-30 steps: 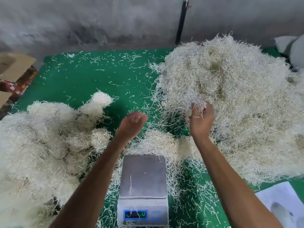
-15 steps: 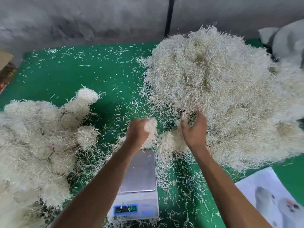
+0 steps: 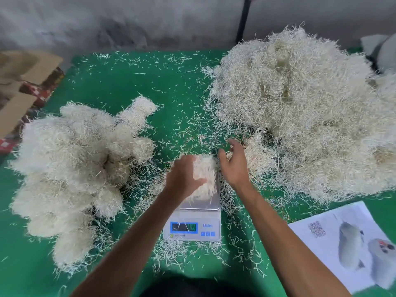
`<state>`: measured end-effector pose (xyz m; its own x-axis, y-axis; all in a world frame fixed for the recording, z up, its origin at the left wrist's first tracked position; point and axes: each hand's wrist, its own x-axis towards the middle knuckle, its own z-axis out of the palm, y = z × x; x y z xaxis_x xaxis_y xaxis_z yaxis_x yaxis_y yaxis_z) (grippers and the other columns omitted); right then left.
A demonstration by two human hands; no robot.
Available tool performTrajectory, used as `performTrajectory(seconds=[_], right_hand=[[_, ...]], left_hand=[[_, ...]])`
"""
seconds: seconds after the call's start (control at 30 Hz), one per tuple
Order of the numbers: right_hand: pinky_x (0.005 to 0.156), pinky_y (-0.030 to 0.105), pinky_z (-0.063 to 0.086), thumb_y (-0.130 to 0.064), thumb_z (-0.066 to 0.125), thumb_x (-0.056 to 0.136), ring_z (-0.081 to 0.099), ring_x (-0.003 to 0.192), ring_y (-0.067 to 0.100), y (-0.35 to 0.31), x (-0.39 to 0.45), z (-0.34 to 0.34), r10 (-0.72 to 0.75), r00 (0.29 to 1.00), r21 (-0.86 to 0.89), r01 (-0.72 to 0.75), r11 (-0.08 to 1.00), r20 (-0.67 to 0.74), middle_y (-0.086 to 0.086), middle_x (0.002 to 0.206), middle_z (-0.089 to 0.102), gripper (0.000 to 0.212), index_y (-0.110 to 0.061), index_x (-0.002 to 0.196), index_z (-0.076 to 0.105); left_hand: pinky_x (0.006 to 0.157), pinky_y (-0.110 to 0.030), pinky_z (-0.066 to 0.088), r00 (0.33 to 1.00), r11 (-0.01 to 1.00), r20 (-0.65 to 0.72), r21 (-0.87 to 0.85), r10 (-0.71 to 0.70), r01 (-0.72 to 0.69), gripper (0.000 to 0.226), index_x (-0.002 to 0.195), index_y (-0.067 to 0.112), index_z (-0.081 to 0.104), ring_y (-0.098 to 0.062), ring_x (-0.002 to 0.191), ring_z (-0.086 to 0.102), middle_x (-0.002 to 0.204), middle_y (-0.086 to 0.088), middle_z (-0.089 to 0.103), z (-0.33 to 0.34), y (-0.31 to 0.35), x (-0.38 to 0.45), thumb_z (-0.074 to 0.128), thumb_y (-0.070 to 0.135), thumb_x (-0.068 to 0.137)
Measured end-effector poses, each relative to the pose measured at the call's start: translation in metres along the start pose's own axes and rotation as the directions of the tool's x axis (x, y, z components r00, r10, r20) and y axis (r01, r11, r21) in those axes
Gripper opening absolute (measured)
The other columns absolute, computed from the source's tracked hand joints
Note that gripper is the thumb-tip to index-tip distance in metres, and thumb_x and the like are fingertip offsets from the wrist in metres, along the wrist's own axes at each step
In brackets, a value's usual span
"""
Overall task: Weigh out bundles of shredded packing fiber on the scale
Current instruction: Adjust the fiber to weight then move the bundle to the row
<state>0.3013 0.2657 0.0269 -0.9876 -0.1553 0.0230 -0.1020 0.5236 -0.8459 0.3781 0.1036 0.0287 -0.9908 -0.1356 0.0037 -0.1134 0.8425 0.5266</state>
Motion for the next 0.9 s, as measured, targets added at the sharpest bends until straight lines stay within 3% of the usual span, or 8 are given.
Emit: performTrajectory(seconds=[0.07,0.17,0.27,0.4,0.6,0.7,0.8,0.9], right_hand=[[0.119,0.051,0.039,-0.033,0.052,0.108,0.044,0.142,0.025,0.004,-0.011,0.003,-0.001,0.999,-0.016,0.002,1.0,0.037,0.01,0.158,0.04,0.055,-0.01,0.155,0.036],[0.112,0.053,0.047,-0.036,0.053,0.107,0.052,0.133,0.024,0.006,-0.022,0.002,0.047,0.998,0.024,-0.049,0.999,0.052,0.008,0.156,0.043,0.053,-0.014,0.153,0.039],[0.112,0.055,0.047,-0.038,0.05,0.108,0.052,0.135,0.025,0.008,-0.038,0.006,0.07,0.997,0.039,-0.071,0.997,0.034,0.007,0.155,0.046,0.051,-0.014,0.152,0.04],[0.119,0.049,0.039,-0.033,0.05,0.109,0.047,0.14,0.024,0.008,-0.059,0.014,0.091,0.995,0.044,-0.092,0.995,0.039,0.007,0.157,0.045,0.049,-0.012,0.152,0.041],[0.121,0.045,0.036,-0.032,0.051,0.108,0.044,0.143,0.023,0.01,-0.068,0.017,0.088,0.996,0.004,-0.088,0.996,0.028,0.008,0.158,0.044,0.052,-0.01,0.154,0.039],[0.119,0.051,0.039,-0.034,0.053,0.107,0.043,0.144,0.024,0.011,-0.071,0.017,0.089,0.995,-0.002,-0.089,0.996,0.036,0.008,0.159,0.042,0.055,-0.011,0.155,0.038],[0.118,0.051,0.04,-0.035,0.054,0.107,0.044,0.142,0.024,0.012,-0.073,0.016,0.096,0.995,-0.009,-0.096,0.995,0.036,0.008,0.159,0.042,0.056,-0.012,0.155,0.038],[0.118,0.05,0.04,-0.038,0.055,0.105,0.043,0.143,0.021,0.012,-0.073,0.015,0.113,0.993,0.008,-0.114,0.993,0.044,0.004,0.159,0.041,0.058,-0.014,0.155,0.037]], left_hand=[[0.111,-0.027,0.038,1.0,0.999,0.015,-0.048,0.006,-0.006,0.092,0.147,0.007,0.04,-0.02,0.132,0.044,0.146,-0.013,0.047,0.005,-0.008,-0.016,0.084,0.044,0.076],[0.098,-0.003,0.029,0.993,0.98,-0.115,-0.201,-0.036,0.012,0.085,0.145,0.013,0.041,-0.003,0.121,0.043,0.14,-0.005,0.052,-0.005,-0.018,-0.033,0.081,0.048,0.078],[0.093,-0.011,0.037,0.96,0.974,-0.255,-0.22,-0.111,0.054,0.067,0.14,0.019,0.047,0.0,0.113,0.048,0.133,0.002,0.056,-0.018,-0.027,-0.049,0.069,0.054,0.087],[0.09,-0.031,0.051,0.946,0.946,-0.249,-0.296,-0.208,0.13,0.05,0.132,0.02,0.054,-0.01,0.109,0.058,0.127,0.003,0.061,-0.021,-0.044,-0.074,0.062,0.051,0.095],[0.057,-0.004,0.044,0.942,0.902,-0.189,-0.387,-0.279,0.189,0.032,0.118,0.025,0.06,0.015,0.077,0.063,0.095,0.029,0.059,-0.017,-0.053,-0.094,0.064,0.046,0.095],[0.056,-0.015,0.053,0.936,0.873,-0.158,-0.436,-0.313,0.218,0.028,0.115,0.027,0.06,0.01,0.07,0.065,0.093,0.021,0.065,-0.013,-0.058,-0.097,0.064,0.046,0.094],[0.067,-0.029,0.061,0.93,0.826,-0.106,-0.502,-0.351,0.255,0.04,0.125,0.018,0.06,-0.007,0.085,0.071,0.114,0.003,0.069,-0.009,-0.063,-0.096,0.064,0.043,0.094],[0.079,-0.046,0.061,0.917,0.775,-0.061,-0.558,-0.394,0.296,0.043,0.128,0.017,0.058,-0.015,0.096,0.07,0.121,0.002,0.065,-0.009,-0.066,-0.097,0.063,0.042,0.094]])
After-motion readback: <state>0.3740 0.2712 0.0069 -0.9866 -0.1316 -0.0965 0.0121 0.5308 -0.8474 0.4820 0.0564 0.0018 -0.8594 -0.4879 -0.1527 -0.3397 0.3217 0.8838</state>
